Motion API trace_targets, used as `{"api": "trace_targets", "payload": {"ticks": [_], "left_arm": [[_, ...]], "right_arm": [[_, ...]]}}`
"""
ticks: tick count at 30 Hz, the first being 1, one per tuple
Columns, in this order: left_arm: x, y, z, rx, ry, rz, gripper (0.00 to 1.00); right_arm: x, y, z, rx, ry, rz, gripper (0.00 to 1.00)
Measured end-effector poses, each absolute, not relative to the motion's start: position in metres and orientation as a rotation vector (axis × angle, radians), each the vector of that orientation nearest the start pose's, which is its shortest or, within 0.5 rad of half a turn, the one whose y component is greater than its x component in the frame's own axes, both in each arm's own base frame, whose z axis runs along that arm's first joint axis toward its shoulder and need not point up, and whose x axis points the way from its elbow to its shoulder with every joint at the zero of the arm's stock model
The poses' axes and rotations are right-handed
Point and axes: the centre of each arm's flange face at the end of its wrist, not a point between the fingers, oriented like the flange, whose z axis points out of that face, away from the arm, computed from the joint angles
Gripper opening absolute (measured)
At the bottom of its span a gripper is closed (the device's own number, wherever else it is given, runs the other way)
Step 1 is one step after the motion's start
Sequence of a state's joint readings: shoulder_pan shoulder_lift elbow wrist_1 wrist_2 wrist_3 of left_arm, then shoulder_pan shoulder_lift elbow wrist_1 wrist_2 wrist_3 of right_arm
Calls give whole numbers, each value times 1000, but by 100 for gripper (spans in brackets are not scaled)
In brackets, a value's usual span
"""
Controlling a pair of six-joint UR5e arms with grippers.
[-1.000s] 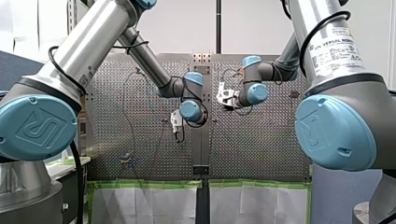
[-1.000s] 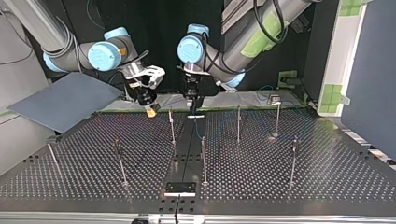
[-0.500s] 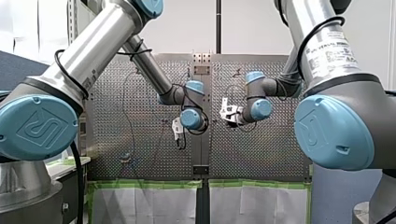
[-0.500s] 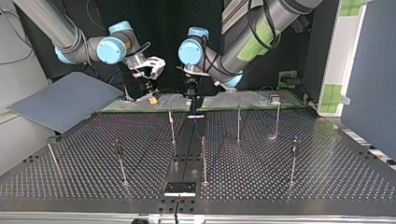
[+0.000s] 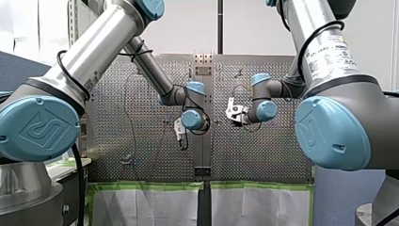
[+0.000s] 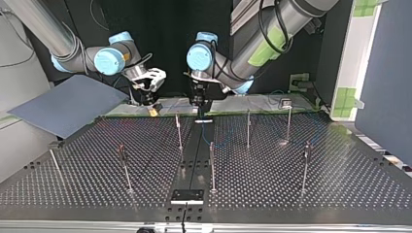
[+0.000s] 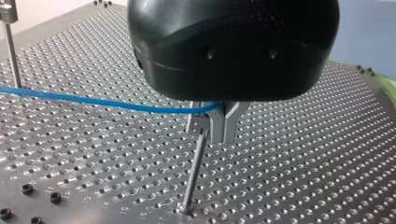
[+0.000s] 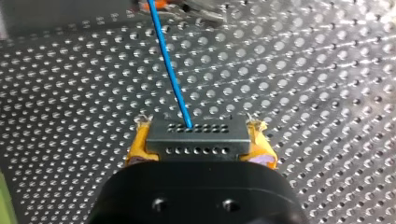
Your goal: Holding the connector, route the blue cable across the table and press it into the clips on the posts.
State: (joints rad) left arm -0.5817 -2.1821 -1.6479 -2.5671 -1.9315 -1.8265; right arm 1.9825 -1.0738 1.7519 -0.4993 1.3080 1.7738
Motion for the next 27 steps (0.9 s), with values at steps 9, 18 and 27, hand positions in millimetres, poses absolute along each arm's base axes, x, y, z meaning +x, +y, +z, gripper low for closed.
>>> {"api": "trace_targets", "payload": {"ticks": [9, 18, 27], "left_arm": [[487, -439, 154, 14, 1686, -364, 2], [512, -444, 133, -8, 1710, -364, 2], [544, -438, 146, -35, 1666, -365, 2]], "right_arm": [[368, -491, 180, -2299, 1522, -2241, 0], [364, -496, 154, -2323, 1533, -2181, 0], [359, -509, 157, -2314, 1532, -2205, 0]]}}
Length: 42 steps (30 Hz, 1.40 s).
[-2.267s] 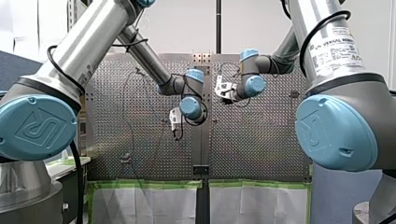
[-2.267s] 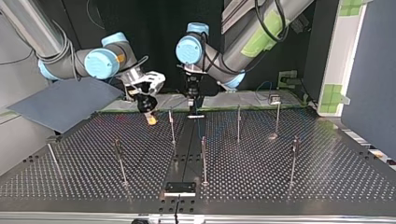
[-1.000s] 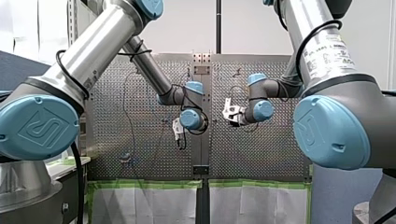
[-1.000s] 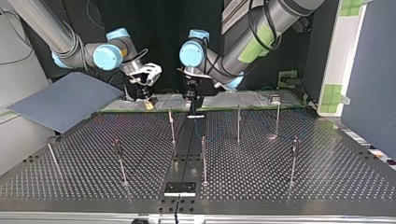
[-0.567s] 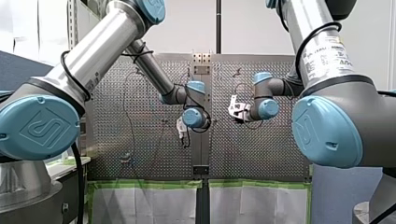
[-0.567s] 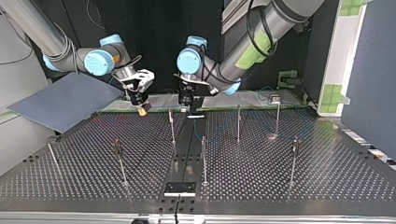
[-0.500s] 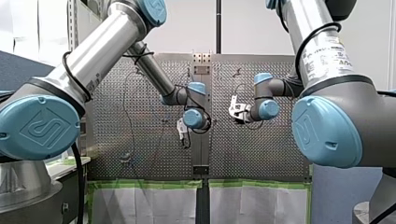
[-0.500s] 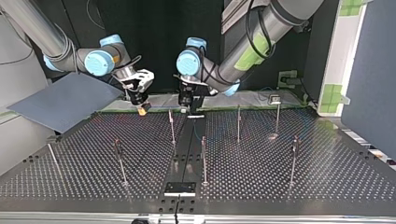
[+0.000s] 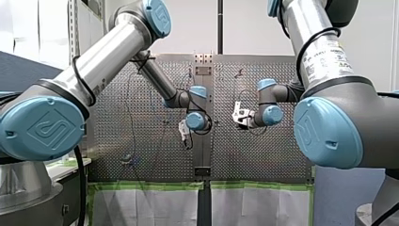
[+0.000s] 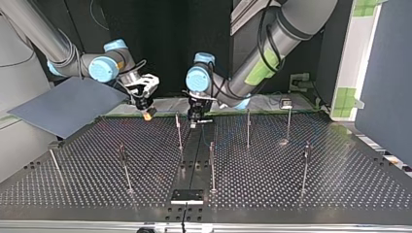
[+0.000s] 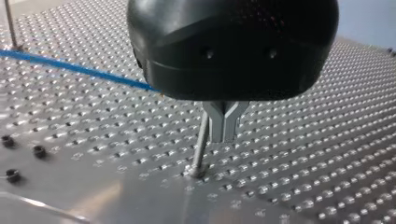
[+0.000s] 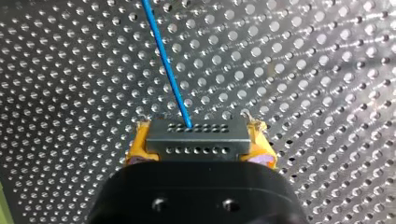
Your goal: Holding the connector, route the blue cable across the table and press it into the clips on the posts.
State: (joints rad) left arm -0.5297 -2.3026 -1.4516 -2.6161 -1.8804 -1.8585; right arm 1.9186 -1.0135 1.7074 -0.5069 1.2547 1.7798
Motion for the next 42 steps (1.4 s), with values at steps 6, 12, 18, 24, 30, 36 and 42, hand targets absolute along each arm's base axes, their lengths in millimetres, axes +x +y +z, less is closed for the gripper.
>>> {"api": "trace_targets", "payload": {"ticks": [6, 12, 18, 24, 30, 36, 42], "left_arm": [[553, -431, 149, -35, 1667, -355, 2], [544, -433, 145, -6, 1707, -320, 2], [525, -436, 135, 28, 1762, -254, 2], [510, -439, 134, 38, 1802, -209, 2], [500, -441, 141, 54, 1836, -194, 2], [496, -444, 152, 57, 1829, -206, 2], [497, -447, 165, 50, 1799, -236, 2]], "right_arm": [[360, -516, 164, -2301, 1494, -2227, 0], [360, -517, 166, -2303, 1486, -2225, 0], [361, -513, 164, -2320, 1486, -2195, 0], [363, -508, 162, -2356, 1474, -2160, 0], [364, -508, 162, -2361, 1472, -2157, 0], [363, -511, 164, -2358, 1458, -2167, 0], [365, -515, 169, -2352, 1433, -2183, 0]]}}
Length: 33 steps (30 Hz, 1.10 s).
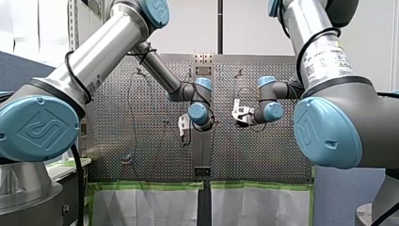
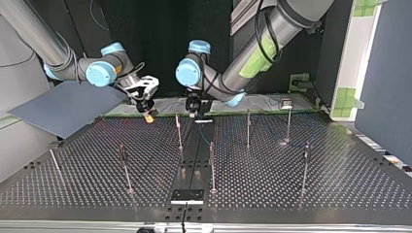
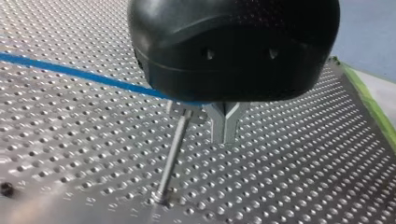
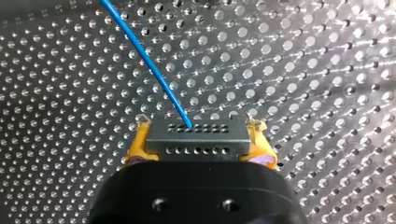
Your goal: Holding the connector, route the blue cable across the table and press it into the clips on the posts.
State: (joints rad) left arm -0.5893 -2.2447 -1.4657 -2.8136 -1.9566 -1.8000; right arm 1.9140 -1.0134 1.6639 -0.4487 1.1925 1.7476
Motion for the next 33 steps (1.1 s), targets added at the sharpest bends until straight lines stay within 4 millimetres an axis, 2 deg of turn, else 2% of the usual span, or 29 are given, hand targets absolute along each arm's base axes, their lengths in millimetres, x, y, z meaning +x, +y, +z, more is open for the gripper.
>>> {"api": "trace_targets", "payload": {"ticks": [12, 20, 31, 32, 33], "left_arm": [[516, -447, 170, 31, 1724, -322, 2], [539, -433, 148, 14, 1717, -331, 2], [567, -430, 168, 5, 1658, -365, 2], [568, -430, 169, 5, 1658, -365, 10], [568, -430, 170, 4, 1659, -364, 10]], "right_arm": [[362, -525, 177, -2328, 1441, -2225, 0], [355, -535, 180, -2306, 1469, -2253, 0], [338, -549, 182, -2296, 1512, -2280, 0], [337, -549, 183, -2295, 1514, -2282, 0], [336, -550, 183, -2295, 1516, -2283, 0]]}}
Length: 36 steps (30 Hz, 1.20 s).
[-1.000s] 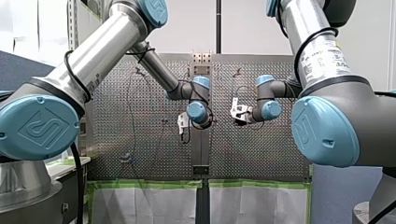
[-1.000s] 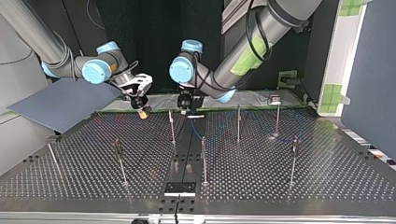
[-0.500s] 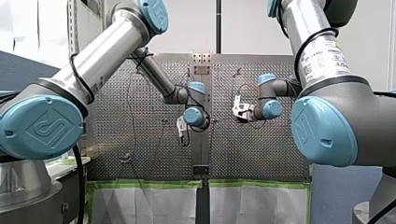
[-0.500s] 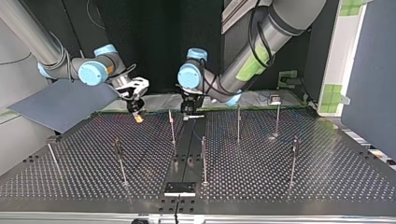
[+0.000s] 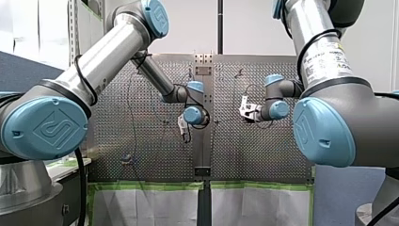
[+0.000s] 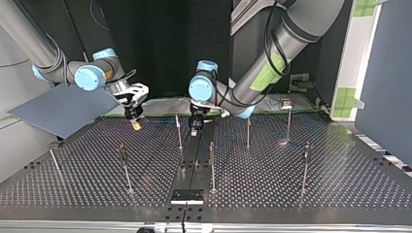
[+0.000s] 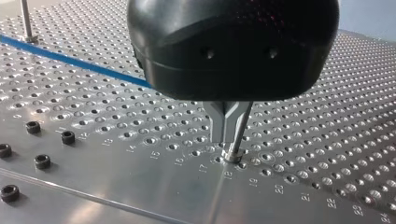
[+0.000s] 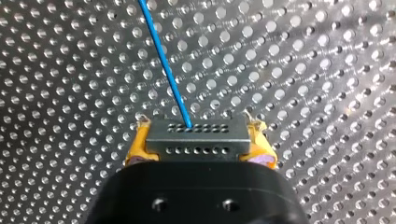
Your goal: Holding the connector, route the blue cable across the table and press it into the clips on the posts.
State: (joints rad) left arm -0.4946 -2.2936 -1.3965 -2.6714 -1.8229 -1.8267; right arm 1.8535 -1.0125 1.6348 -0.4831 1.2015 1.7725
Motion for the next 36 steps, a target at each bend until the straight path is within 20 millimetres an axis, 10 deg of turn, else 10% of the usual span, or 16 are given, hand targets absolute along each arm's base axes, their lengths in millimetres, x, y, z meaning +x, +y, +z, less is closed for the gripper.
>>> {"api": "trace_targets", "payload": {"ticks": [6, 8, 36], "left_arm": [[564, -430, 168, 14, 1685, -329, 62], [560, -431, 167, 25, 1701, -304, 99], [455, -482, 221, 101, 1807, -160, 99]], "right_arm": [[333, -552, 183, -2294, 1520, -2288, 0], [330, -555, 185, -2295, 1522, -2291, 0], [293, -583, 203, -2277, 1571, -2355, 0]]}}
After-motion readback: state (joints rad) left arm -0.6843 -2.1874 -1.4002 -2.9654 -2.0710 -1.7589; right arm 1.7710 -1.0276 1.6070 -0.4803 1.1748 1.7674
